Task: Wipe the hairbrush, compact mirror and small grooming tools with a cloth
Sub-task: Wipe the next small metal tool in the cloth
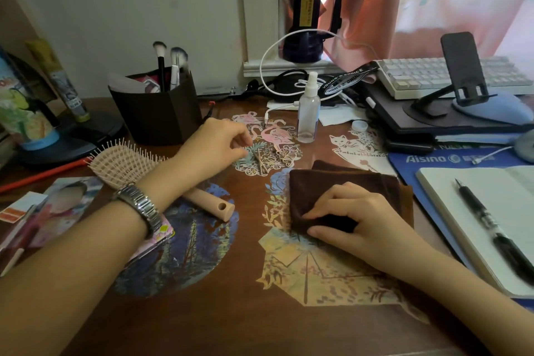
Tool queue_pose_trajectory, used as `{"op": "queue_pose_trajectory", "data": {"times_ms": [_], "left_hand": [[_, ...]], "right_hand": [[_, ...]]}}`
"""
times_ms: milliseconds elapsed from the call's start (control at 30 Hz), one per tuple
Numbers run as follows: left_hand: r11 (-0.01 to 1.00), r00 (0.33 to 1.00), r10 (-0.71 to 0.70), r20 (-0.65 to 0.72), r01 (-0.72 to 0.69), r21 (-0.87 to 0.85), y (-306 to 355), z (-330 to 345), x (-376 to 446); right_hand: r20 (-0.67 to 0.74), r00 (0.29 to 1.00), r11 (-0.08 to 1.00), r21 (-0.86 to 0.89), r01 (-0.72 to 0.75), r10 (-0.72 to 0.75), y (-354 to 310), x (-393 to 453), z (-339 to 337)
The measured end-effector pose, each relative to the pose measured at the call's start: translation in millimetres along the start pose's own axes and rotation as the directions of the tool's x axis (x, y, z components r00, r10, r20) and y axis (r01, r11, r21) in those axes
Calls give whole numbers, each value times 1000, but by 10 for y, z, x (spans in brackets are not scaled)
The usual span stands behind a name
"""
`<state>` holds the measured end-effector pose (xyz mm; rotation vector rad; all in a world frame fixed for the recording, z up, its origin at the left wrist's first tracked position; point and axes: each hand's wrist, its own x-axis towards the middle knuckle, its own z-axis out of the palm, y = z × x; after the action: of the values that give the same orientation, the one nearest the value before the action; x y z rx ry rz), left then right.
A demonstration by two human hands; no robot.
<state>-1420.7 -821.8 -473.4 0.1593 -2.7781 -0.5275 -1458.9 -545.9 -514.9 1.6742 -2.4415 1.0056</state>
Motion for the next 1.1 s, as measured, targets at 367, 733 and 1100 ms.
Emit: {"op": "queue_pose_trajectory", "data": {"times_ms": [367,733,1100], "left_hand": [[991,947,94,306,-119,63,-50,147,268],[990,952,136,275,-144,8,-176,96,195],[972,998,42,36,-33,-234,201,-291,-557]], "right_hand": [[11,1000,1000,-1,-16,16,-13,5,-11],[10,1000,1000,3,-17,17,-5,8,-9],[4,1000,1000,7,-23,23,-15,5,-9]]}}
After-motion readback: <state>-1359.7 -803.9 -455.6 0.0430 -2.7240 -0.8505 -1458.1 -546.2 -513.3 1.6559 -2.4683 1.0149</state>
